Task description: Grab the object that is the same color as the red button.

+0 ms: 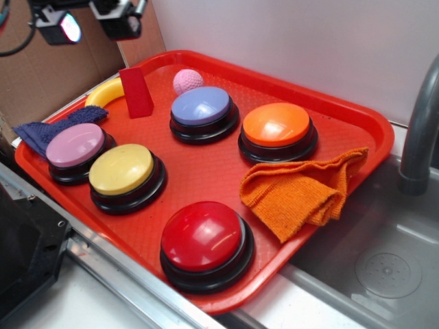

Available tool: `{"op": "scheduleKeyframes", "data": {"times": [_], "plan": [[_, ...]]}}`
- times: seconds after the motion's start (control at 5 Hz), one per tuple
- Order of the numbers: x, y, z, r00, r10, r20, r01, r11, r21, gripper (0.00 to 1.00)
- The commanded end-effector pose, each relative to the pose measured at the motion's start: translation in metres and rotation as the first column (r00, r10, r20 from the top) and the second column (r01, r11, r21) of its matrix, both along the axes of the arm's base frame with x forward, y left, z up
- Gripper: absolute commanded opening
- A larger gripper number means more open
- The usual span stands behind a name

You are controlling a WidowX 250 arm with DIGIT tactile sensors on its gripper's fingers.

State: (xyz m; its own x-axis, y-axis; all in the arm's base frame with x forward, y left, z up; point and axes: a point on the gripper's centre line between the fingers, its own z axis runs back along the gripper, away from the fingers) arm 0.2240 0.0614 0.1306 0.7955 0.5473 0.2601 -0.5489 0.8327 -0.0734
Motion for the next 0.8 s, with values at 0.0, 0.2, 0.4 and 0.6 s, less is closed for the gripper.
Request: {"op": "scheduleKeyframes", "data": {"times": [0.0,0.2,0.4,0.6], "plan": [[0.027,0.049,-0.036,0.987,0.137,0.08,-0.143,0.986,0.087,1.0],[0.033,0.055,-0.052,0.977,0.178,0.117,-0.192,0.974,0.121,1.0],[0.04,0.059,-0.068,0.974,0.173,0.149,-0.19,0.975,0.116,1.0],[0.041,0.056,-0.08,0.976,0.161,0.146,-0.177,0.979,0.102,1.0]]}}
